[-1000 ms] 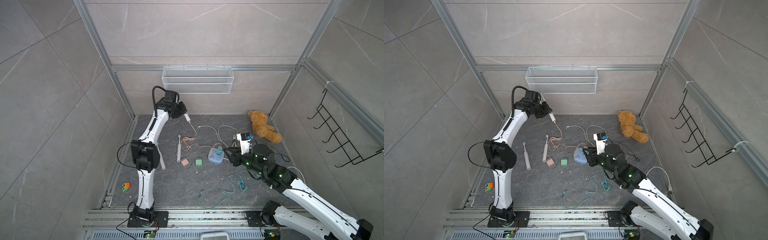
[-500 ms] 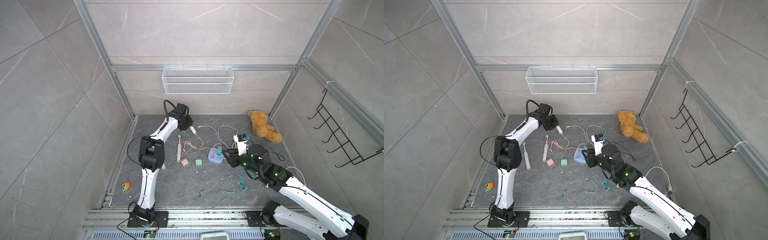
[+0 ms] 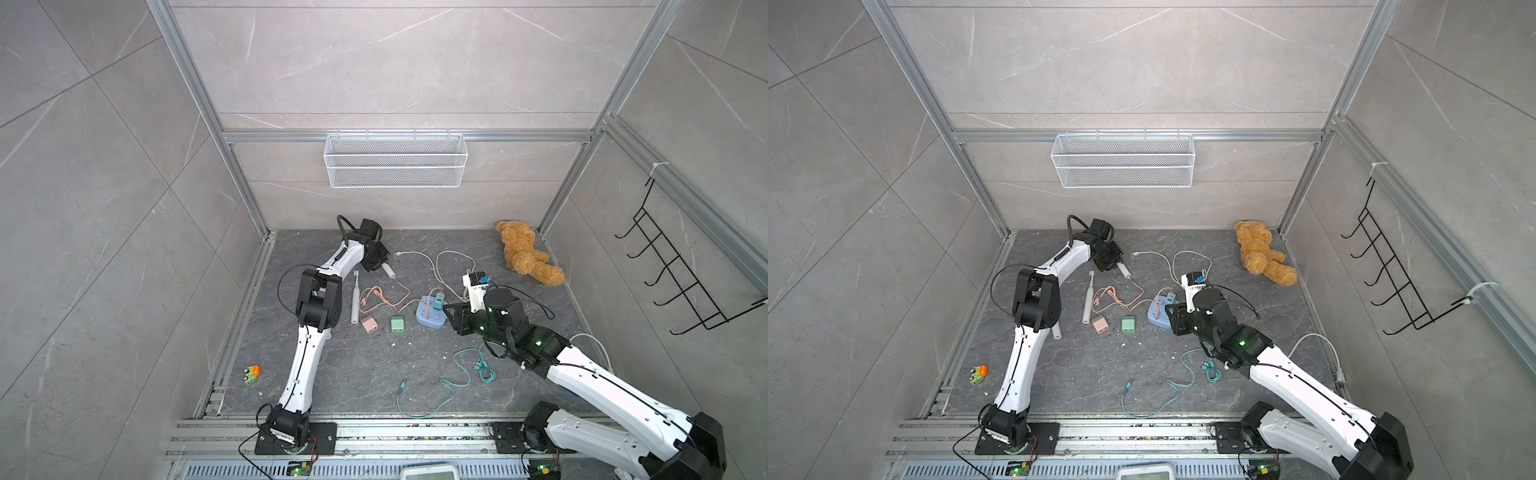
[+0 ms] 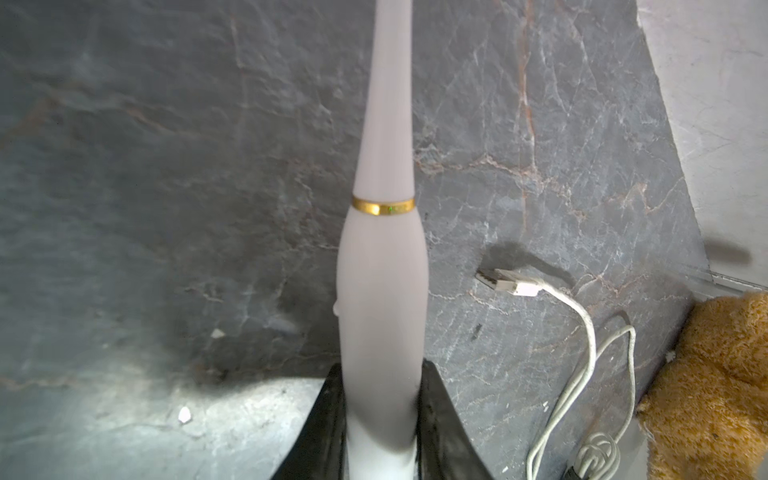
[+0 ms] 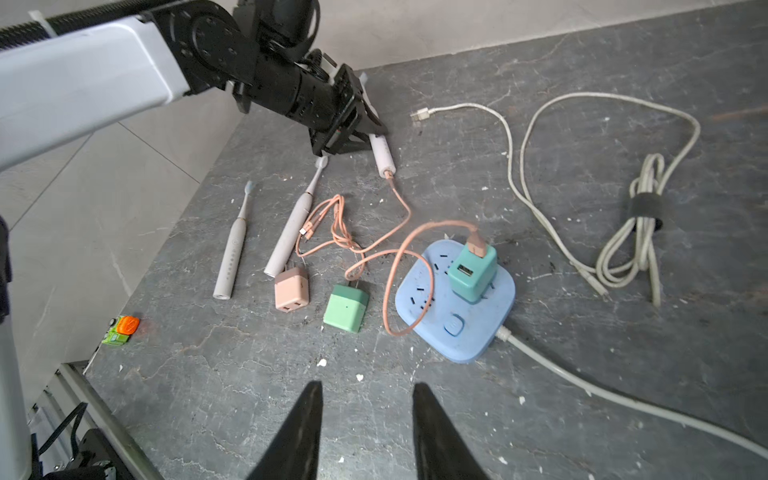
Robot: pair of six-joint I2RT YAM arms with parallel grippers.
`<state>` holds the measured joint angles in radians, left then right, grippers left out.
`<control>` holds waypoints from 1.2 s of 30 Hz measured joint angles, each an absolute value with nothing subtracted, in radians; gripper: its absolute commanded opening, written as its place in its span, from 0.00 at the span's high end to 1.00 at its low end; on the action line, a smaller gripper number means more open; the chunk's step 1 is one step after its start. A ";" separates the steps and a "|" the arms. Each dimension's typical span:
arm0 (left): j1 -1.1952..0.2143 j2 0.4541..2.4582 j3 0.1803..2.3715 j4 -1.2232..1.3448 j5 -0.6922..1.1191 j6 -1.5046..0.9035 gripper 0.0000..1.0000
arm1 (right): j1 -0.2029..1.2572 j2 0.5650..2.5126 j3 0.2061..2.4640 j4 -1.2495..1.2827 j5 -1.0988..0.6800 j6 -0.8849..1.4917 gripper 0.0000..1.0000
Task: Charge the electric toothbrush
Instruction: Place the electric toothbrush at the center of the board.
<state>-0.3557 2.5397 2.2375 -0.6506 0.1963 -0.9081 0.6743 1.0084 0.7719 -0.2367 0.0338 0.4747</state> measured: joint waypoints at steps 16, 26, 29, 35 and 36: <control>-0.360 2.544 2.302 -0.743 0.213 -0.868 0.23 | 0.664 1.236 1.033 -0.393 0.170 0.419 0.49; -0.359 2.308 2.214 -0.805 0.158 -0.825 0.01 | 0.624 1.673 1.445 -0.336 0.189 0.151 0.45; -0.359 2.111 2.078 -0.776 0.131 -0.826 0.01 | 0.606 1.844 1.576 -0.317 0.167 0.020 0.45; -0.356 1.805 1.809 -0.685 0.072 -0.842 0.01 | 0.563 2.152 1.898 -0.388 0.087 -0.202 0.45; -0.354 1.770 1.761 -0.672 0.062 -0.848 0.01 | 0.559 2.202 1.973 -0.420 0.080 -0.232 0.45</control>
<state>-0.3542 1.7699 1.7607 -0.6724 0.0620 -0.8478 0.5591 2.2021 1.9732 -0.4202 0.0803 -0.2321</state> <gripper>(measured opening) 0.993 0.551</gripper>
